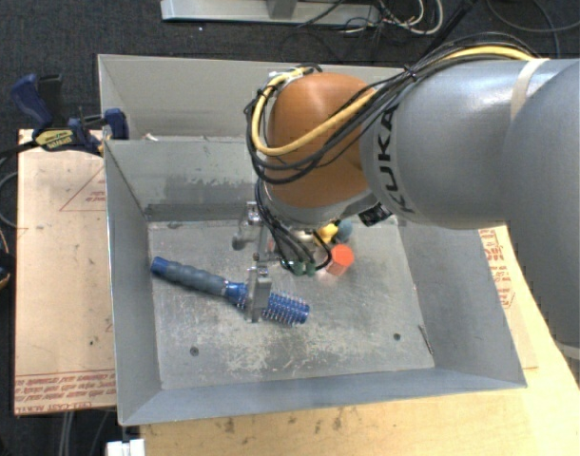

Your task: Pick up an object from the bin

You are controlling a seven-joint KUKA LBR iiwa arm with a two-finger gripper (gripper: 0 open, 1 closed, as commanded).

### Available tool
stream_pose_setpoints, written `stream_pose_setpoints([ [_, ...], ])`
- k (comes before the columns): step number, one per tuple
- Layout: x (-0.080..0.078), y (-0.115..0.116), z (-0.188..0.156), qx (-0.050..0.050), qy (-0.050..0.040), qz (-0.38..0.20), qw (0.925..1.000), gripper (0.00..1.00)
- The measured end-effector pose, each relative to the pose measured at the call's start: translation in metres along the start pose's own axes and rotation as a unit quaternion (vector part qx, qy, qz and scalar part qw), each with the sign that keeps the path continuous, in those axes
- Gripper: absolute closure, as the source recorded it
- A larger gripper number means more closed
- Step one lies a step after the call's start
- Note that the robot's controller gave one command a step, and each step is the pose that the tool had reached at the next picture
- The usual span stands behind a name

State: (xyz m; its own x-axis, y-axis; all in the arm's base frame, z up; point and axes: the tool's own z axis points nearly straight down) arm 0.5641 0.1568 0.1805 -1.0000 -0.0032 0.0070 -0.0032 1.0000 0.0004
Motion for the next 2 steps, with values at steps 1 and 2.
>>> stream_pose_setpoints([
  [1, -0.0426, -0.0361, 0.0996, 0.0, -0.0047, -0.121, 0.9926, 0.0],
  [2, -0.0418, -0.0355, 0.0991, 0.0, -0.0038, -0.122, 0.9925, 1.0],
])
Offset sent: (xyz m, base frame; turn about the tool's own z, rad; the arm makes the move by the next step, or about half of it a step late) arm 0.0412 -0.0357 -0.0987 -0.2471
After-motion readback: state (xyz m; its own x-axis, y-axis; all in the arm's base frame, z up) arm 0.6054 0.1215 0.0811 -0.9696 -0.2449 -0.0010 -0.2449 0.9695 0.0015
